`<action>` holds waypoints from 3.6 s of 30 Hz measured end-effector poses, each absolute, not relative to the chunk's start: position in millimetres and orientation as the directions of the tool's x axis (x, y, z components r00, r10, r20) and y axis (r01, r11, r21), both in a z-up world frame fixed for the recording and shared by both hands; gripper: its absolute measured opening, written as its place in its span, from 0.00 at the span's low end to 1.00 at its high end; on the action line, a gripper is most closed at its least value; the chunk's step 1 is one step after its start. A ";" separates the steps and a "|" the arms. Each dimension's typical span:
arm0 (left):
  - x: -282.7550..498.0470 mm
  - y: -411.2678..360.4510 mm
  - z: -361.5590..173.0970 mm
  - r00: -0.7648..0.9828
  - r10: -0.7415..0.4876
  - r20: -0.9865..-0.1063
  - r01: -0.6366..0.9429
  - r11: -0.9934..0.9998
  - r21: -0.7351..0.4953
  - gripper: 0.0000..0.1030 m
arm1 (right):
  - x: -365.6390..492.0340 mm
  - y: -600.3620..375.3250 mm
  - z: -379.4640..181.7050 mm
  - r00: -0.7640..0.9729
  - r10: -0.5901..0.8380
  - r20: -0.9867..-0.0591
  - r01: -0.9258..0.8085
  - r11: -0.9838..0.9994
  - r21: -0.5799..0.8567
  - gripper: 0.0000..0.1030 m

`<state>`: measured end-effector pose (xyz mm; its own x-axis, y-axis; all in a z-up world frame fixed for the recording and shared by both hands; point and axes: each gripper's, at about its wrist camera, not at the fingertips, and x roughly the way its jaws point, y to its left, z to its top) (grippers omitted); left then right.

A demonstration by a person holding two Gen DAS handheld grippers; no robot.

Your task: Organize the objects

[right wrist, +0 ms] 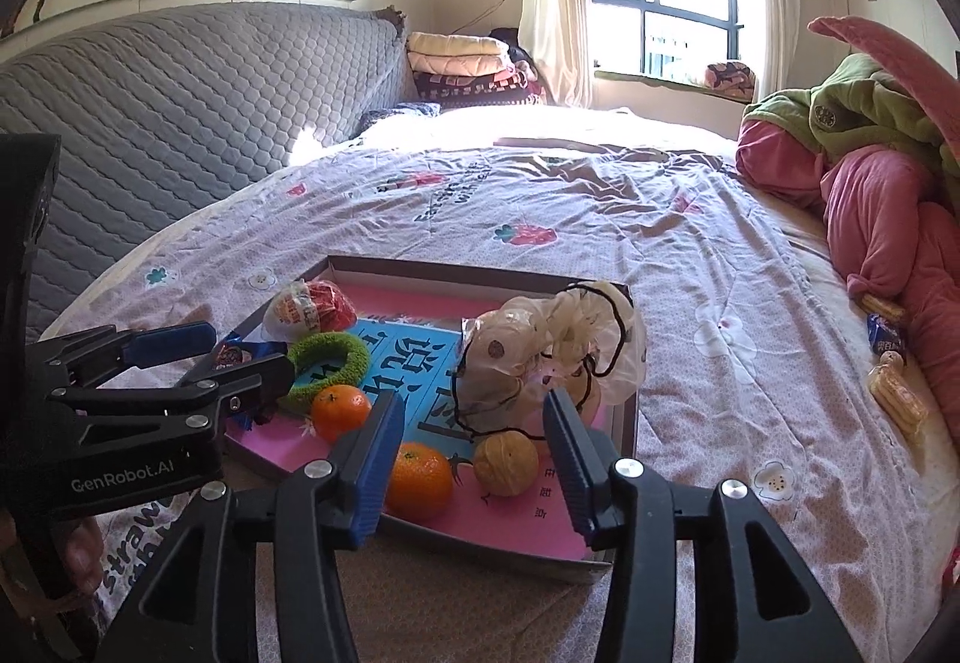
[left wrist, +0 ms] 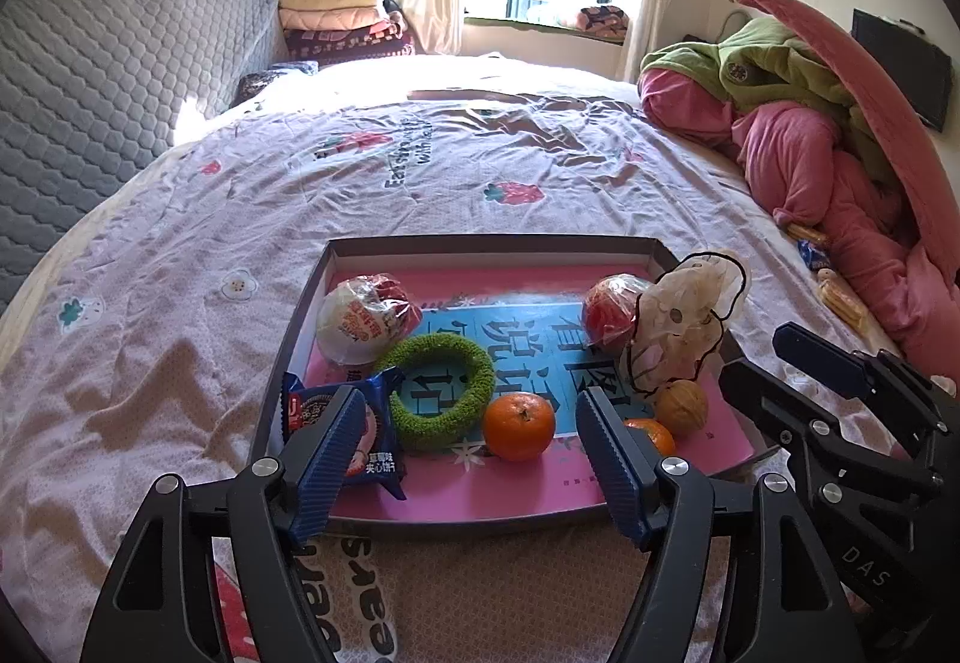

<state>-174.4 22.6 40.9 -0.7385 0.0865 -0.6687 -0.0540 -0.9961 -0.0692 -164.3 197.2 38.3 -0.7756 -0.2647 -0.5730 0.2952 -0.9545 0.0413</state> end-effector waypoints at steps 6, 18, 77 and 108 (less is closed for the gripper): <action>-161.5 17.8 48.1 -0.752 0.047 -0.658 -0.017 -0.999 -0.052 0.75 | -150.6 193.7 50.3 -0.808 -0.254 -0.532 0.284 -0.958 0.025 0.52; -132.7 15.0 65.3 -0.789 -0.011 -0.615 0.025 -1.000 -0.014 0.75 | -125.1 192.4 68.9 -0.859 -0.226 -0.460 0.247 -0.969 0.015 0.62; -59.0 -9.9 16.0 -0.733 -0.039 -0.679 0.055 -0.998 -0.002 0.75 | -51.4 161.7 15.9 -0.762 -0.272 -0.587 0.298 -0.953 0.055 0.69; -40.0 2.2 -15.3 -0.705 -0.016 -0.709 0.017 -1.000 0.005 0.75 | -31.9 177.8 -10.1 -0.741 -0.208 -0.638 0.207 -0.975 0.078 0.69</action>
<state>-40.0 2.2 -15.2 -0.7048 -0.0155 -0.7093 0.0171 -0.9998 0.0049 -31.9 177.8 -10.1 -0.7412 -0.2079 -0.6383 0.2068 -0.9753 0.0775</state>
